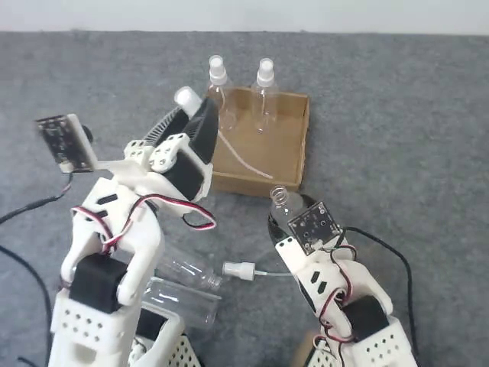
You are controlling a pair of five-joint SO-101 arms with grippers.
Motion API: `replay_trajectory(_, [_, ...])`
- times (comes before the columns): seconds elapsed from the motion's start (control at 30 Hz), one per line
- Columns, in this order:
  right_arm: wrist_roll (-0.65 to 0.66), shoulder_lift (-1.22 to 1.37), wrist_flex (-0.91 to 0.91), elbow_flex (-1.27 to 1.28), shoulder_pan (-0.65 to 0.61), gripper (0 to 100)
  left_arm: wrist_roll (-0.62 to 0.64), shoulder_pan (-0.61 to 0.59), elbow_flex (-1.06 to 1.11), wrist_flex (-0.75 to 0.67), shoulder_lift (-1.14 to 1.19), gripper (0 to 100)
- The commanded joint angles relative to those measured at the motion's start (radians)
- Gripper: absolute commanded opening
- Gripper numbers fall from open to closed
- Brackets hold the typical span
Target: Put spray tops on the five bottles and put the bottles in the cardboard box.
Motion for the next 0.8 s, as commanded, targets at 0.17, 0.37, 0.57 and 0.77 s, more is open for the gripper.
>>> replay_trajectory(0.17, [0.017, -0.018, -0.028, -0.014, -0.008, 9.6, 0.005, 0.029, 0.021, -0.029, -0.014, 1])
replay_trajectory(0.37, [0.017, -0.018, -0.028, -0.015, -0.008, 9.6, 0.003, 0.031, 0.07, -0.031, -0.02, 1])
replay_trajectory(0.57, [0.017, -0.018, -0.028, -0.015, -0.008, 9.6, 0.005, 0.034, 0.097, -0.032, -0.014, 1])
replay_trajectory(0.77, [0.017, -0.018, -0.028, -0.012, -0.008, 9.6, 0.005, 0.135, 0.119, -0.032, -0.014, 1])
